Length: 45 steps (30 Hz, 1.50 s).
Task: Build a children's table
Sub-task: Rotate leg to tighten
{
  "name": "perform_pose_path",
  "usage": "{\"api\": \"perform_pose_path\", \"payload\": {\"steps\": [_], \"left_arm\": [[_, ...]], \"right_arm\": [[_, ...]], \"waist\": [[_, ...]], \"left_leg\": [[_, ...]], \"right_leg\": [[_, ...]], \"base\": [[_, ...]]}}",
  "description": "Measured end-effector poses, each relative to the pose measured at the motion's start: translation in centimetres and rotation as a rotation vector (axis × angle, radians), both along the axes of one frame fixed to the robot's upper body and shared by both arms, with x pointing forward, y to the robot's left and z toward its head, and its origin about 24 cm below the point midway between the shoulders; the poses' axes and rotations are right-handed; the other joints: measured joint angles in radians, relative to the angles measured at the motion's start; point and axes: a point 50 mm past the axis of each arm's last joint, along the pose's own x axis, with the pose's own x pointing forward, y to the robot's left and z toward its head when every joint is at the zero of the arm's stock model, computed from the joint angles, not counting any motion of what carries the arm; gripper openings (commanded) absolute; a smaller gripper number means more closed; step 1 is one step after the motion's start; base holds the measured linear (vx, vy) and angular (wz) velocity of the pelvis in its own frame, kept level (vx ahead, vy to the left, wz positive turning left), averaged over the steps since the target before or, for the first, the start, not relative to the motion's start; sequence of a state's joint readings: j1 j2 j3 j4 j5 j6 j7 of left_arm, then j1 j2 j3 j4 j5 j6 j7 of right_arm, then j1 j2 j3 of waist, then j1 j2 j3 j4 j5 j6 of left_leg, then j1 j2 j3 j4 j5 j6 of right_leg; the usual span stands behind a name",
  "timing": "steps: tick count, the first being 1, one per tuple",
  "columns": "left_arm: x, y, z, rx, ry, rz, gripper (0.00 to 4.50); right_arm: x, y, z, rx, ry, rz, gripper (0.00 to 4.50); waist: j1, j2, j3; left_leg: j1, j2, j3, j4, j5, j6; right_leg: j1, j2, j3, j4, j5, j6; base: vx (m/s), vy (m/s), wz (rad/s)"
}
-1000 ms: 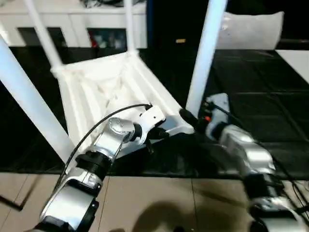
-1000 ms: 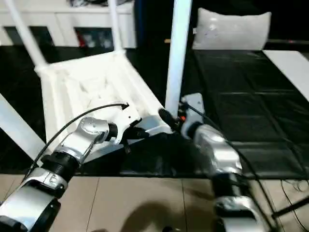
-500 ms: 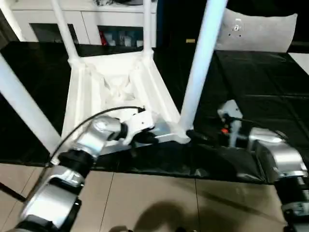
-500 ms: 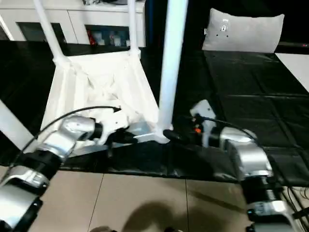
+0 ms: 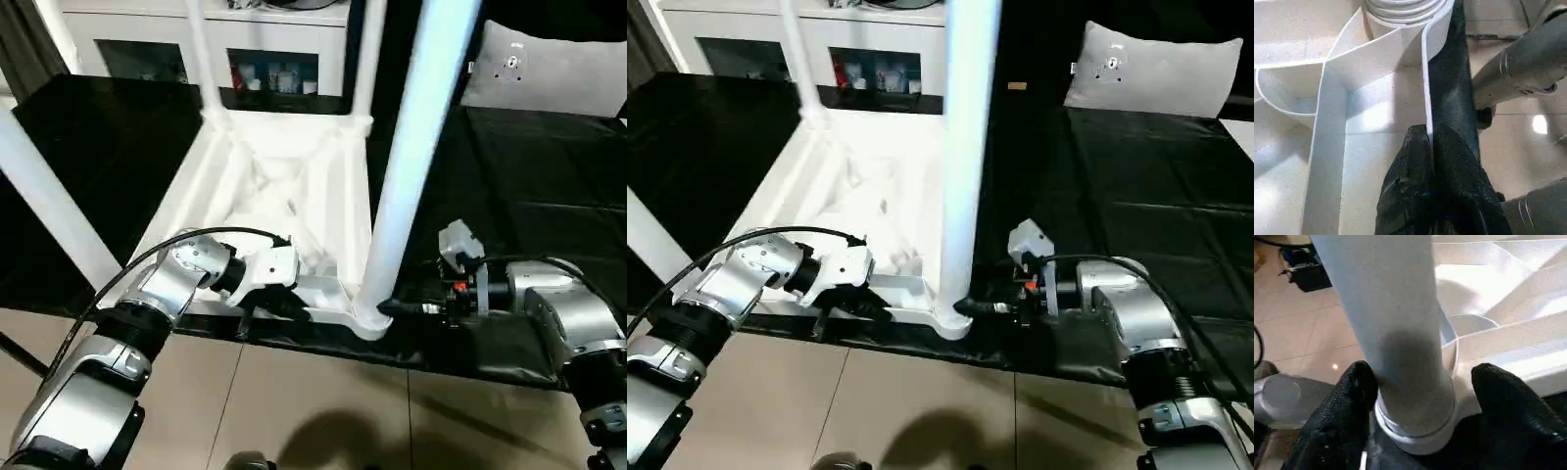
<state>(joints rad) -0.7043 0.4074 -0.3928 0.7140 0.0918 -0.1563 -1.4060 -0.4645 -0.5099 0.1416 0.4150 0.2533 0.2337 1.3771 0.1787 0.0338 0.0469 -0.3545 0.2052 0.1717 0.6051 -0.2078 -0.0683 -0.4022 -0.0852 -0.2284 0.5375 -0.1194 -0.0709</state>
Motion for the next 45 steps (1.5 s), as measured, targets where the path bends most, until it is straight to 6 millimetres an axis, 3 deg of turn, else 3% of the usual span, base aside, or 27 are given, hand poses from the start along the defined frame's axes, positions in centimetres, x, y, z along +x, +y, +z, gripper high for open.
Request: {"api": "perform_pose_path", "payload": {"steps": [10,18,21,26,27,28,29,30,31,32,33,35,38,45], "left_arm": [[-0.1,-0.1,-0.1,0.003,0.001,-0.022,0.00],[0.1,-0.3,-0.2,-0.017,0.068,0.063,0.00],[0.5,-0.2,-0.4,-0.027,0.080,0.176,0.00],[1.3,-1.7,-1.0,-0.069,0.077,0.398,0.00],[1.5,-2.0,-1.0,-0.073,0.074,0.430,0.00],[1.6,-2.4,-1.1,-0.077,0.071,0.466,0.00],[1.6,-2.6,-1.2,-0.076,0.069,0.494,0.00],[1.7,-3.1,-1.3,-0.082,0.067,0.515,0.00],[1.8,-3.4,-1.0,-0.091,0.054,0.530,0.00],[1.8,-3.9,-0.9,-0.107,0.047,0.545,0.00],[1.9,-4.3,-0.8,-0.117,0.041,0.557,0.00],[1.9,-4.8,-0.6,-0.129,0.033,0.560,0.00],[1.8,-4.8,-0.5,-0.132,0.025,0.553,0.00],[1.5,-3.8,-0.5,-0.110,-0.006,0.488,0.00]], "right_arm": [[-0.2,1.1,-0.9,0.046,0.045,0.040,2.24],[-0.4,1.5,-1.1,0.078,0.057,-0.035,2.05],[0.2,2.1,-1.2,0.065,0.037,-0.159,2.04],[2.1,3.2,-1.5,0.050,0.022,-0.491,2.00],[2.5,3.5,-1.5,0.044,0.023,-0.547,2.00],[2.7,3.7,-1.6,0.042,0.030,-0.606,2.00],[3.0,4.1,-1.7,0.040,0.038,-0.653,2.00],[3.1,4.1,-1.7,0.041,0.042,-0.696,2.00],[3.4,4.2,-1.4,0.044,0.031,-0.726,2.34],[3.6,4.2,-1.3,0.058,0.015,-0.761,2.34],[3.7,4.1,-1.3,0.067,0.003,-0.791,2.68],[3.9,4.3,-1.2,0.092,-0.004,-0.828,2.71],[3.9,4.5,-1.1,0.105,-0.008,-0.834,3.09],[2.6,2.8,-1.2,0.108,-0.051,-0.696,3.67]], "waist": [[-0.006,0.000,0.000],[-0.013,0.000,0.000],[-0.034,-0.001,0.000],[-0.104,0.002,-0.001],[-0.111,0.001,0.001],[-0.119,-0.009,0.004],[-0.123,-0.029,0.008],[-0.119,-0.034,0.009],[-0.107,-0.034,0.009],[-0.099,-0.032,0.008],[-0.092,-0.032,0.008],[-0.092,-0.026,0.005],[-0.088,-0.025,0.005],[-0.076,-0.024,0.005]], "left_leg": [[0.001,0.000,0.000,0.002,0.000,0.000],[0.003,0.000,0.001,0.003,-0.003,-0.006],[0.004,0.002,0.000,0.006,-0.003,-0.006],[0.004,0.015,-0.002,0.009,-0.003,-0.006],[0.007,0.017,-0.002,0.010,-0.004,-0.007],[0.018,0.011,0.003,0.011,-0.006,-0.010],[0.036,-0.008,0.009,0.013,-0.008,-0.014],[0.041,-0.020,0.006,0.024,-0.013,-0.017],[0.026,-0.026,0.000,0.031,-0.019,-0.007],[0.013,-0.034,-0.014,0.029,-0.021,0.000],[0.006,-0.033,-0.023,0.030,-0.016,-0.002],[-0.006,-0.018,-0.033,0.024,-0.008,-0.011],[-0.011,-0.017,-0.030,0.020,-0.007,-0.012],[-0.003,-0.017,-0.028,0.014,-0.010,-0.008]], "right_leg": [[0.001,0.000,0.000,0.001,0.000,0.000],[0.003,0.000,-0.001,0.001,0.000,0.000],[0.006,0.000,-0.003,0.000,0.000,0.000],[0.022,0.004,-0.017,-0.020,0.003,0.006],[0.019,0.008,-0.002,0.007,-0.007,0.020],[0.012,0.011,0.032,0.044,-0.037,0.034],[0.005,0.009,0.065,0.070,-0.039,0.018],[-0.001,0.008,0.066,0.082,-0.045,0.006],[-0.011,0.008,0.066,0.089,-0.048,0.002],[-0.020,0.011,0.061,0.088,-0.048,0.002],[-0.024,0.014,0.055,0.085,-0.048,0.003],[-0.025,0.027,0.049,0.060,-0.034,0.007],[-0.024,0.028,0.049,0.040,-0.011,-0.009],[-0.011,0.027,0.048,0.022,-0.008,-0.003]], "base": [[0.000,0.000,0.00],[0.000,0.000,0.00],[0.000,0.000,0.00],[-0.010,0.000,-0.01],[0.000,0.000,0.00],[0.000,0.000,0.00],[0.000,0.000,0.00],[0.039,-0.052,-0.06],[0.039,-0.052,-0.06],[0.018,-0.046,-0.29],[0.007,-0.023,-0.23],[0.004,-0.012,-0.12],[0.000,0.000,0.00],[0.000,0.000,0.00]]}}
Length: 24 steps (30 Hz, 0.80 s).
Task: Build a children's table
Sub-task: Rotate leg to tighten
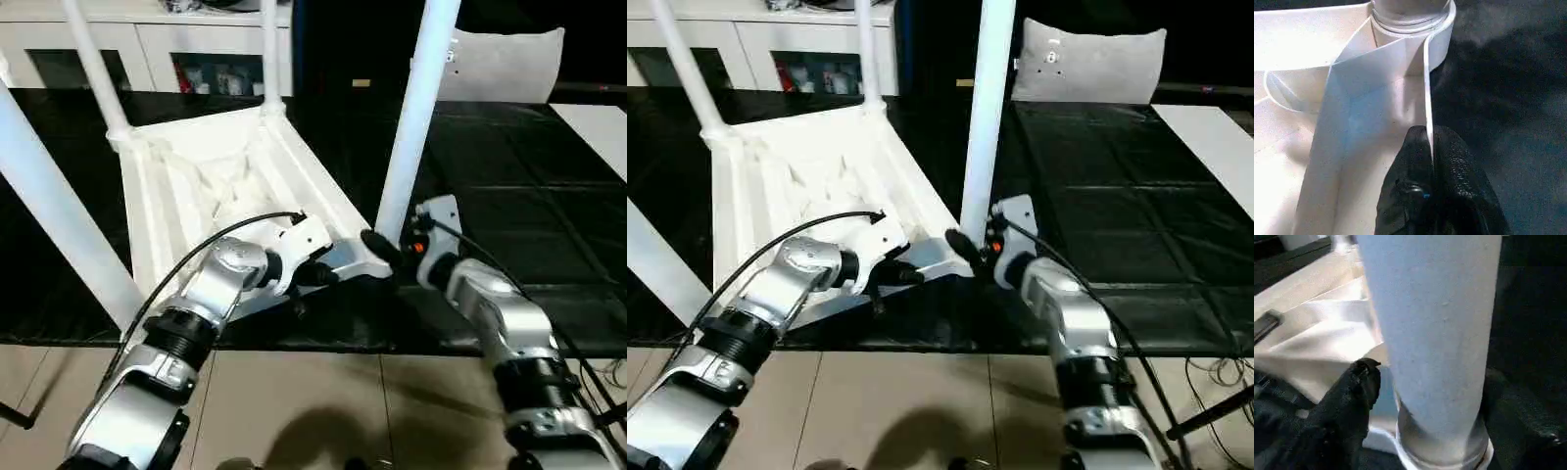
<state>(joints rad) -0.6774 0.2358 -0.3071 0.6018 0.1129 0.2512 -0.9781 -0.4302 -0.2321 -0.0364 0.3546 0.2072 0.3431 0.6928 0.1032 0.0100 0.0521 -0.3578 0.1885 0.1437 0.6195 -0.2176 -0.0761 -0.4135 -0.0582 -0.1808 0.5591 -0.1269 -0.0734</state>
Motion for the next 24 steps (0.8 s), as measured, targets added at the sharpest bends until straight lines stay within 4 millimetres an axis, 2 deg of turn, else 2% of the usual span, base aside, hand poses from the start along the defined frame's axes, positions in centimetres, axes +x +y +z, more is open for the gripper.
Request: {"api": "perform_pose_path", "payload": {"steps": [3,6,9,13,18,20,21,24], "left_arm": [[0.0,0.8,0.1,0.018,-0.014,-0.033,0.00],[-0.1,1.7,0.2,0.042,-0.025,-0.089,0.00],[-0.3,2.5,0.1,0.053,-0.027,-0.140,0.00],[-0.7,3.2,0.2,0.066,-0.024,-0.237,0.00],[-1.2,3.2,0.2,0.070,-0.015,-0.346,0.00],[-1.4,3.1,0.2,0.071,-0.013,-0.391,0.00],[-1.5,3.1,0.2,0.071,-0.008,-0.405,0.00],[-1.6,3.2,0.2,0.073,-0.001,-0.450,0.00]], "right_arm": [[-0.5,-0.6,0.5,0.005,-0.021,0.088,3.90],[-0.8,-2.1,1.4,-0.031,-0.050,0.171,4.11],[-1.2,-2.8,1.8,-0.047,-0.043,0.250,4.48],[-2.0,-3.9,2.1,-0.079,0.005,0.407,4.48],[-2.6,-3.2,1.8,-0.101,0.026,0.549,4.48],[-2.8,-3.0,1.7,-0.109,0.030,0.605,4.31],[-2.9,-2.9,1.7,-0.113,0.030,0.630,4.13],[-3.2,-2.8,1.6,-0.115,0.033,0.691,4.03]], "waist": [[0.005,0.000,0.000],[0.012,0.000,0.000],[0.014,0.000,0.000],[0.032,0.000,0.000],[0.056,0.000,0.000],[0.067,0.000,0.000],[0.070,0.000,0.000],[0.074,0.000,0.000]], "left_leg": [[0.001,0.000,0.001,0.000,-0.001,0.001],[0.000,0.000,0.001,0.000,-0.001,0.001],[0.003,0.000,0.002,0.000,-0.001,0.002],[0.004,0.000,0.002,0.000,-0.002,0.003],[0.008,0.000,0.003,0.000,-0.002,0.003],[0.008,0.000,0.003,0.000,-0.002,0.003],[0.008,0.001,0.004,0.000,-0.002,0.003],[0.008,0.001,0.005,0.000,-0.002,0.003]], "right_leg": [[0.001,0.000,0.000,0.000,0.000,0.000],[0.002,0.000,0.000,0.000,0.000,0.000],[0.005,0.000,0.000,0.000,0.000,0.000],[0.006,0.000,0.000,-0.002,0.000,0.001],[0.007,-0.001,0.000,-0.002,0.000,0.001],[0.007,-0.002,0.000,-0.002,0.000,0.001],[0.007,-0.002,0.000,-0.002,0.000,0.001],[0.007,-0.002,0.000,-0.002,0.000,0.001]], "base": [[0.000,0.000,0.00],[0.000,0.000,0.00],[0.000,0.000,0.00],[0.000,0.000,0.00],[0.000,0.000,0.00],[0.000,0.000,0.00],[0.000,0.000,0.00],[0.000,0.000,0.00]]}}
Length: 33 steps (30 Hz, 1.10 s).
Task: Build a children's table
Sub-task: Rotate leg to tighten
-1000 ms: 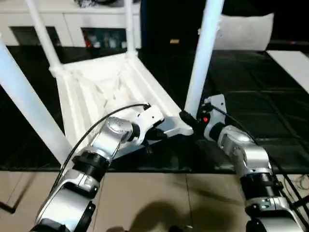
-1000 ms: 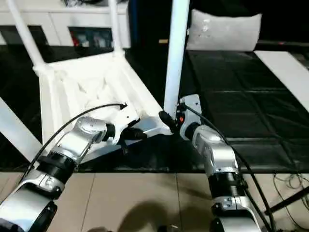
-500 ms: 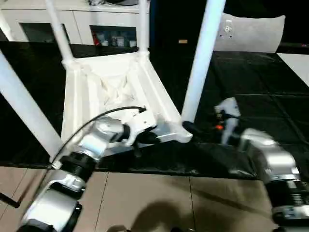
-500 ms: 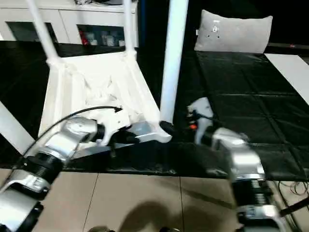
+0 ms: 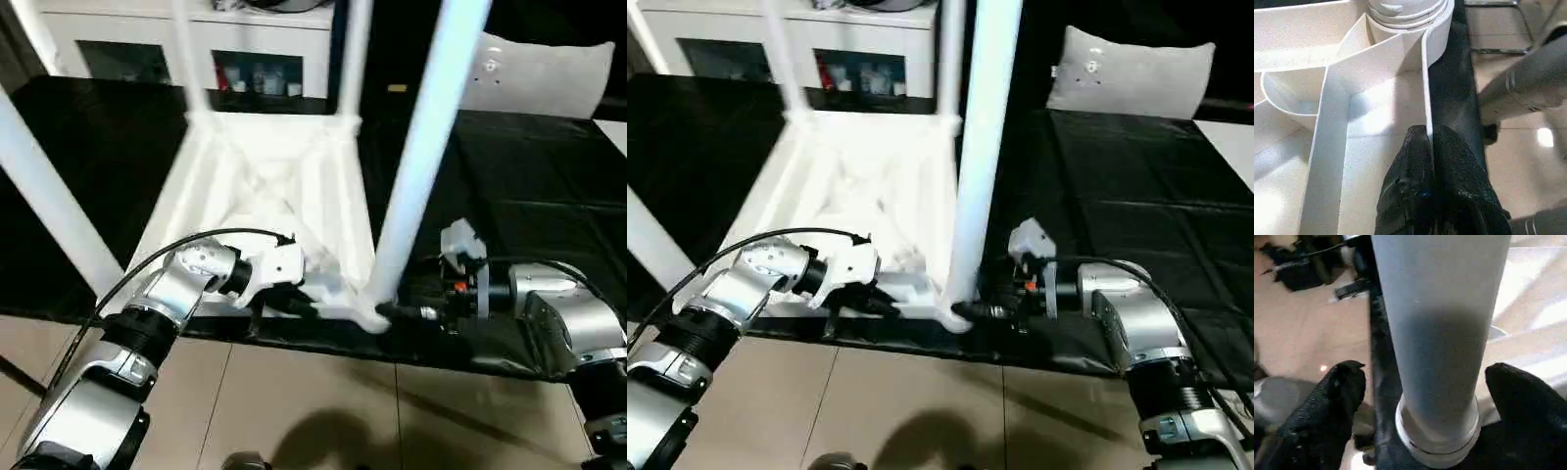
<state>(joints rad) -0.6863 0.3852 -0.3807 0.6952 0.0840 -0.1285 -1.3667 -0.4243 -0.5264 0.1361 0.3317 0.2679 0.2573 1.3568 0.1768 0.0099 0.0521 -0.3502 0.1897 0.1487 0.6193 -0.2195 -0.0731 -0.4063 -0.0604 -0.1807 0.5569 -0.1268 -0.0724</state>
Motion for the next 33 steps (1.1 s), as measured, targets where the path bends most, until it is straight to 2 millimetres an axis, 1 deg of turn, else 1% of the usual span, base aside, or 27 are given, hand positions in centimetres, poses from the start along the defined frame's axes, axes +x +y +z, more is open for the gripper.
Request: {"api": "perform_pose_path", "payload": {"steps": [1,4,5,6,7,8,11,12,14,15,17,18,19,21,25,27,28,29,30,31,32,33], "left_arm": [[-0.1,0.1,0.0,0.002,0.005,-0.013,0.00],[-0.2,0.1,0.0,0.003,0.019,-0.036,0.00],[-0.3,0.0,0.0,0.003,0.022,-0.043,0.00],[-0.3,0.0,0.0,0.003,0.024,-0.049,0.00],[-0.3,-0.1,0.0,0.003,0.024,-0.055,0.00],[-0.3,-0.1,0.0,0.003,0.023,-0.059,0.00],[-0.3,0.0,0.0,0.003,0.024,-0.066,0.00],[-0.3,0.0,0.0,0.004,0.027,-0.066,0.00],[-0.3,0.0,0.0,0.004,0.028,-0.066,0.00],[-0.3,0.0,0.0,0.003,0.028,-0.066,0.00],[-0.2,-0.1,-0.1,0.001,0.029,-0.062,0.00],[-0.2,-0.1,-0.1,-0.001,0.030,-0.059,0.00],[-0.2,-0.2,-0.1,-0.003,0.032,-0.055,0.00],[-0.1,-0.5,-0.2,-0.011,0.046,-0.037,0.00],[0.4,-0.1,-0.2,-0.013,0.083,0.090,0.00],[0.8,-0.3,-0.4,-0.024,0.096,0.180,0.00],[1.1,-0.6,-0.4,-0.036,0.092,0.250,0.00],[1.3,-0.9,-0.4,-0.042,0.086,0.302,0.00],[1.5,-1.2,-0.4,-0.049,0.081,0.342,0.00],[1.7,-1.8,-0.5,-0.061,0.078,0.392,0.00],[1.8,-2.2,-0.6,-0.068,0.071,0.422,0.00],[1.8,-2.4,-0.6,-0.072,0.069,0.438,0.00]], "right_arm": [[-0.1,0.0,-0.1,0.002,0.012,0.019,3.81],[-0.4,0.2,-0.3,0.011,0.037,0.059,3.72],[-0.4,0.3,-0.3,0.012,0.042,0.070,3.55],[-0.5,0.4,-0.4,0.013,0.047,0.077,3.55],[-0.5,0.4,-0.5,0.013,0.052,0.080,3.33],[-0.5,0.3,-0.5,0.013,0.057,0.077,3.33],[-0.5,0.0,-1.0,0.013,0.078,0.062,3.06],[-0.5,-0.1,-1.2,0.014,0.083,0.057,3.06],[-0.4,-0.1,-1.4,0.017,0.094,0.051,2.83],[-0.4,-0.1,-1.4,0.019,0.094,0.049,2.83],[-0.3,0.3,-1.3,0.053,0.090,0.048,2.61],[-0.3,0.5,-1.3,0.075,0.091,0.045,2.61],[-0.2,0.7,-1.2,0.092,0.090,0.039,2.42],[-0.1,0.8,-1.2,0.090,0.092,0.016,2.27],[0.6,1.7,-1.3,0.086,0.071,-0.120,2.13],[1.4,2.3,-1.4,0.082,0.053,-0.234,2.09],[2.2,2.6,-1.3,0.078,0.039,-0.331,2.07],[2.8,2.9,-1.3,0.075,0.035,-0.408,2.07],[3.3,3.2,-1.2,0.071,0.031,-0.478,2.07],[3.9,3.7,-1.2,0.063,0.035,-0.564,2.07],[4.2,3.9,-1.2,0.061,0.038,-0.620,2.07],[4.4,4.0,-1.2,0.061,0.042,-0.655,2.07]], "waist": [[0.000,0.000,0.000],[0.000,0.000,0.000],[0.000,0.000,0.000],[0.000,0.000,0.000],[0.000,0.000,0.000],[0.000,0.000,0.000],[-0.001,0.000,0.000],[-0.002,0.000,0.000],[-0.002,0.000,0.000],[-0.002,0.000,0.000],[-0.002,0.000,0.000],[-0.001,0.000,0.000],[0.000,0.000,0.000],[0.000,0.000,0.000],[-0.019,0.000,0.000],[-0.041,0.001,-0.001],[-0.058,0.004,-0.002],[-0.071,0.006,-0.001],[-0.083,0.007,-0.001],[-0.097,0.007,-0.001],[-0.106,0.007,0.000],[-0.113,0.006,0.000]], "left_leg": [[0.000,0.000,0.000,0.000,0.000,0.000],[0.000,0.001,0.000,0.000,0.000,0.000],[0.000,0.001,0.000,0.000,0.000,0.000],[0.000,0.001,0.000,0.000,0.000,0.000],[0.000,0.001,0.001,0.000,0.000,0.000],[0.000,0.001,0.001,0.000,0.000,0.000],[0.000,0.001,0.001,0.000,0.000,0.000],[0.000,0.001,0.001,0.000,0.000,0.000],[0.000,0.001,0.002,0.000,0.000,0.000],[0.000,0.001,0.002,0.000,0.000,0.000],[0.000,0.001,0.002,0.000,0.000,0.000],[0.000,0.001,0.002,0.000,0.000,0.000],[0.000,0.001,0.002,0.000,0.000,0.000],[0.000,0.001,0.002,0.000,0.000,0.000],[0.002,0.002,0.004,0.000,-0.002,-0.006],[0.002,0.005,0.004,0.000,-0.002,-0.006],[0.001,0.011,0.003,0.001,-0.001,-0.007],[0.000,0.018,0.003,0.002,-0.001,-0.008],[0.000,0.025,0.002,0.002,-0.001,-0.008],[0.001,0.029,0.002,0.003,-0.001,-0.009],[0.003,0.029,0.003,0.003,-0.002,-0.010],[0.010,0.025,0.006,0.003,-0.002,-0.011]], "right_leg": [[0.000,0.000,0.000,0.000,0.000,0.000],[0.000,0.000,0.000,0.000,0.000,0.000],[0.000,0.000,0.000,0.000,0.000,0.000],[0.000,0.000,0.000,0.000,0.000,0.000],[0.000,0.000,0.000,0.000,0.000,0.000],[0.000,0.000,0.000,0.000,0.000,0.000],[0.000,0.000,0.000,0.000,0.000,0.000],[0.000,0.000,0.000,0.000,0.000,0.000],[0.000,0.000,0.000,0.000,0.000,0.000],[0.000,0.000,0.000,0.000,0.000,0.000],[0.000,0.000,0.000,0.000,0.000,0.000],[0.000,0.000,-0.001,0.000,0.000,0.000],[0.000,0.000,-0.001,0.000,0.000,0.000],[0.001,-0.001,-0.001,0.000,0.000,0.001],[0.004,0.000,-0.002,-0.002,0.000,0.001],[0.007,0.000,-0.008,-0.008,0.001,0.002],[0.011,-0.001,-0.020,-0.018,0.002,0.003],[0.015,-0.001,-0.032,-0.027,0.002,0.003],[0.020,-0.001,-0.042,-0.033,0.002,0.003],[0.021,0.000,-0.043,-0.031,0.002,0.003],[0.021,0.000,-0.039,-0.026,0.002,0.003],[0.020,-0.001,-0.036,-0.022,0.002,0.002]], "base": [[0.000,0.000,0.00],[0.000,0.000,0.00],[0.000,0.000,0.00],[0.000,0.000,0.00],[0.000,0.000,0.00],[0.000,0.000,0.00],[0.000,0.000,0.00],[0.000,0.000,0.00],[0.000,0.000,0.00],[0.000,0.000,0.00],[0.000,0.000,0.00],[0.000,0.000,0.00],[0.000,0.000,0.00],[0.000,0.000,0.00],[0.000,0.000,0.00],[0.000,0.000,0.00],[0.000,0.000,0.00],[0.000,0.000,0.00],[0.000,0.000,0.00],[0.000,0.000,0.00],[0.000,0.000,0.00],[0.054,-0.021,0.02]]}}
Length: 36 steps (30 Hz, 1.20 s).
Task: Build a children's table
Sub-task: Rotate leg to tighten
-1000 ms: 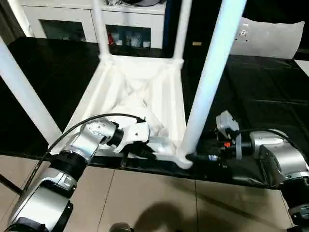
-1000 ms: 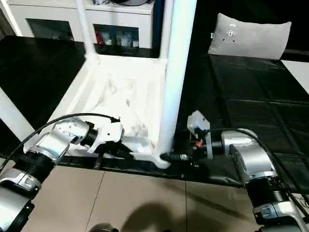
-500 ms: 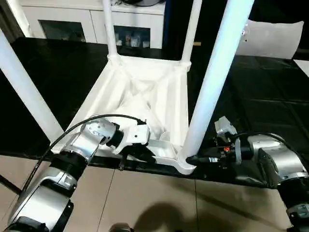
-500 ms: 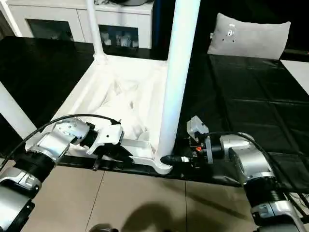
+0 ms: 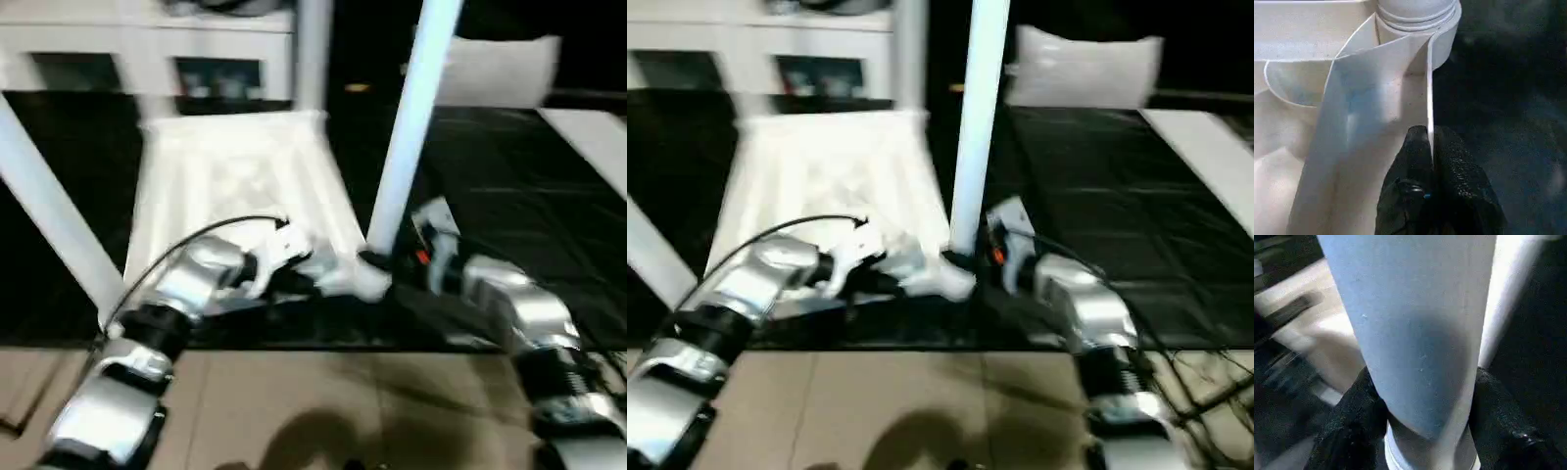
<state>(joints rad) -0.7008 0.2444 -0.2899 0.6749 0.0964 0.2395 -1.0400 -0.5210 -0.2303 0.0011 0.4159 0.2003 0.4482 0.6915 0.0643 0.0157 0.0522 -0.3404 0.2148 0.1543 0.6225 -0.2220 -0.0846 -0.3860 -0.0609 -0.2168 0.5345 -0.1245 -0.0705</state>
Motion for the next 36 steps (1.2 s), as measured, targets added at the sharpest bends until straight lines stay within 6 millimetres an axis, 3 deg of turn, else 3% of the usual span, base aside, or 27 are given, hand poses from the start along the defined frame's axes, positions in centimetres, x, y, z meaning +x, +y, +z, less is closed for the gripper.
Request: {"api": "perform_pose_path", "payload": {"steps": [1,2,3,4,8,11,14,19,20,23,33,36], "left_arm": [[0.0,-0.3,-0.1,-0.004,-0.003,0.019,0.00],[0.0,-0.6,0.0,-0.005,-0.011,0.030,0.00],[0.1,-0.8,0.1,-0.007,-0.020,0.035,0.00],[0.1,-1.0,0.2,-0.011,-0.026,0.039,0.00],[-0.1,-1.4,0.4,-0.018,-0.031,0.045,0.00],[-0.4,-1.7,0.4,-0.023,-0.038,0.026,0.00],[-0.3,-1.2,0.6,-0.018,-0.063,0.009,0.00],[-0.5,0.1,0.7,0.002,-0.098,-0.089,0.00],[-0.6,0.3,0.6,0.003,-0.100,-0.106,0.00],[-1.0,0.8,0.6,0.015,-0.101,-0.171,0.00],[-1.5,2.7,0.6,0.039,-0.097,-0.339,0.00],[-1.8,2.6,0.6,0.041,-0.086,-0.402,0.00]], "right_arm": [[0.2,0.2,0.0,0.010,0.000,-0.041,2.07],[0.2,0.2,0.0,0.015,-0.007,-0.066,2.07],[0.3,0.2,0.1,0.019,-0.018,-0.085,2.40],[0.4,0.2,0.1,0.021,-0.027,-0.096,2.40],[0.5,0.6,0.2,0.039,-0.049,-0.112,2.83],[0.2,0.3,0.2,0.039,-0.074,-0.096,3.14],[0.0,-0.1,0.5,0.031,-0.104,-0.057,3.29],[-0.8,-1.8,0.8,0.002,-0.166,0.075,3.63],[-0.9,-2.1,1.1,-0.001,-0.183,0.092,3.88],[-1.7,-3.6,1.6,-0.033,-0.217,0.205,3.88],[-3.2,-4.4,1.0,-0.080,-0.194,0.491,3.88],[-3.8,-4.4,0.9,-0.080,-0.162,0.603,3.51]], "waist": [[-0.003,-0.001,0.001],[-0.001,-0.001,0.001],[-0.001,-0.001,0.001],[-0.003,0.000,0.001],[-0.002,0.003,-0.001],[0.017,0.004,-0.001],[0.033,0.007,-0.003],[0.062,0.009,-0.002],[0.066,0.010,-0.002],[0.086,0.010,-0.002],[0.120,0.010,-0.002],[0.134,0.010,-0.002]], "left_leg": [[0.008,-0.010,0.004,-0.004,0.000,0.000],[0.008,-0.011,0.007,-0.006,0.000,0.000],[0.006,-0.010,0.007,-0.009,0.000,0.000],[0.002,-0.006,0.004,-0.011,0.000,0.000],[-0.002,0.001,-0.004,-0.018,0.002,-0.003],[-0.003,-0.005,-0.005,-0.023,0.002,0.000],[-0.014,-0.007,-0.005,-0.021,0.001,0.002],[-0.013,-0.008,-0.003,-0.020,0.000,0.003],[-0.012,-0.007,-0.003,-0.020,0.000,0.003],[-0.010,-0.007,-0.002,-0.019,0.000,0.003],[-0.010,-0.008,-0.002,-0.017,0.000,0.003],[-0.010,-0.008,-0.001,-0.017,0.000,0.003]], "right_leg": [[0.000,-0.002,0.001,0.006,0.000,-0.002],[-0.001,-0.003,-0.001,0.007,0.000,-0.003],[-0.003,-0.003,-0.005,0.005,0.000,-0.003],[-0.003,-0.001,-0.012,-0.001,0.000,-0.003],[-0.004,0.002,-0.015,-0.010,0.002,-0.006],[-0.007,-0.001,-0.011,-0.009,0.003,-0.010],[-0.020,-0.004,-0.008,0.001,-0.002,-0.011],[-0.023,-0.006,-0.008,0.011,-0.008,-0.013],[-0.023,-0.006,-0.008,0.012,-0.008,-0.013],[-0.021,-0.006,-0.007,0.011,-0.008,-0.013],[-0.021,-0.006,-0.006,0.011,-0.007,-0.012],[-0.020,-0.006,-0.006,0.011,-0.007,-0.012]], "base": [[0.054,-0.021,0.02],[0.053,-0.036,-0.05],[0.000,0.000,0.00],[0.000,0.000,0.00],[0.000,0.000,0.00],[0.000,0.000,0.00],[0.000,0.000,0.00],[0.000,0.000,0.00],[0.000,0.000,0.00],[0.000,0.000,0.00],[0.000,0.000,0.00],[0.000,0.000,0.00]]}}
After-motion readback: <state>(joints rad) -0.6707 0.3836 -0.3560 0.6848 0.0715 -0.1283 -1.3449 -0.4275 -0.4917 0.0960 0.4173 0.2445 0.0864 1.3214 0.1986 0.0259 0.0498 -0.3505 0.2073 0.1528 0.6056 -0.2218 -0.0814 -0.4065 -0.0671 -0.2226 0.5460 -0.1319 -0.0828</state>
